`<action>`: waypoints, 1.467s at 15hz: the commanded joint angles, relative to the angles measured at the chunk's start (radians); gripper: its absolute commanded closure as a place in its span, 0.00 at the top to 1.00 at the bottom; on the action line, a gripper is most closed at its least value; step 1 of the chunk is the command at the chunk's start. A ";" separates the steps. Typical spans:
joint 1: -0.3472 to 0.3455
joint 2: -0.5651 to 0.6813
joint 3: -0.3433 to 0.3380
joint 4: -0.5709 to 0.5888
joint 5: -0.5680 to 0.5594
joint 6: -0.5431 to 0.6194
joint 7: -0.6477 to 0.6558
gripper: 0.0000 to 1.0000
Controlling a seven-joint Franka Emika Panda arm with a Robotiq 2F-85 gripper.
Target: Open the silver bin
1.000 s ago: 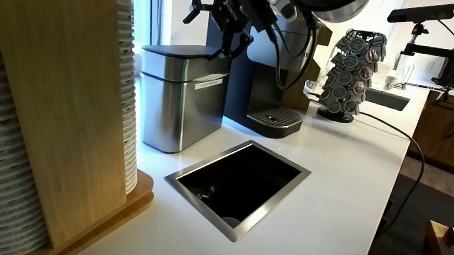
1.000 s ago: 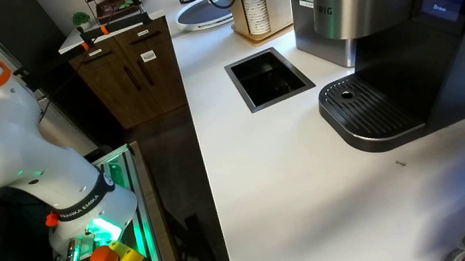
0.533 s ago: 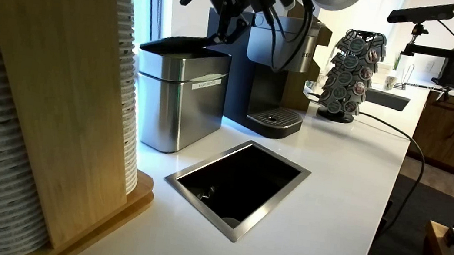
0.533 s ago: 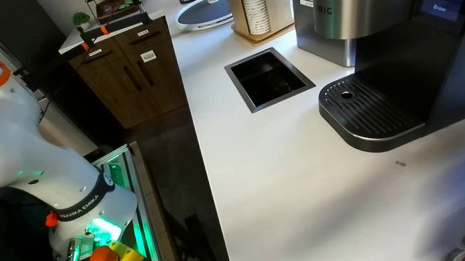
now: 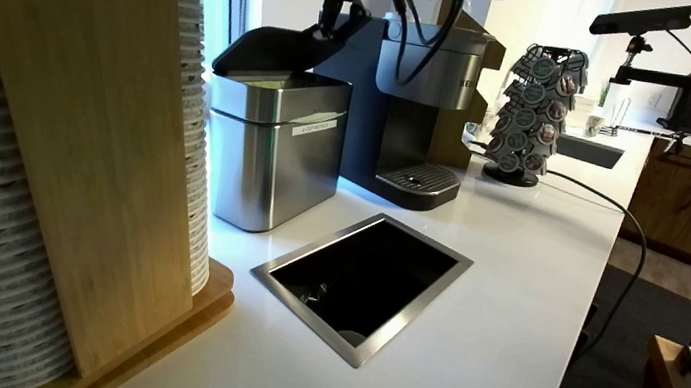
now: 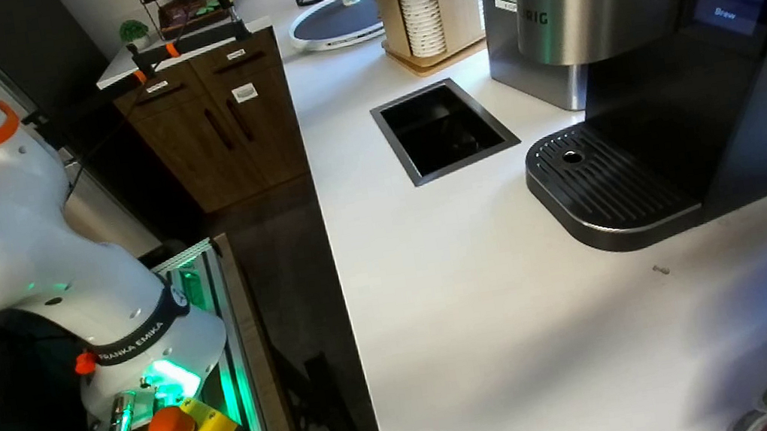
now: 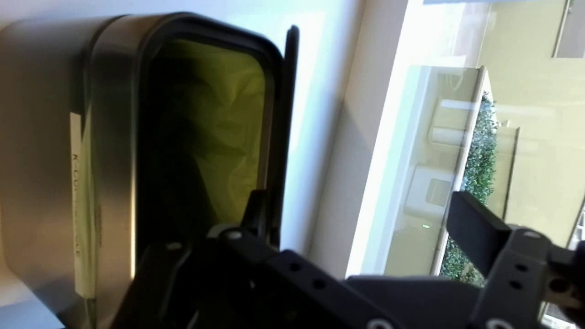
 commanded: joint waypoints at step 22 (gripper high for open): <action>-0.395 0.414 0.579 0.314 -0.135 0.411 -0.109 1.00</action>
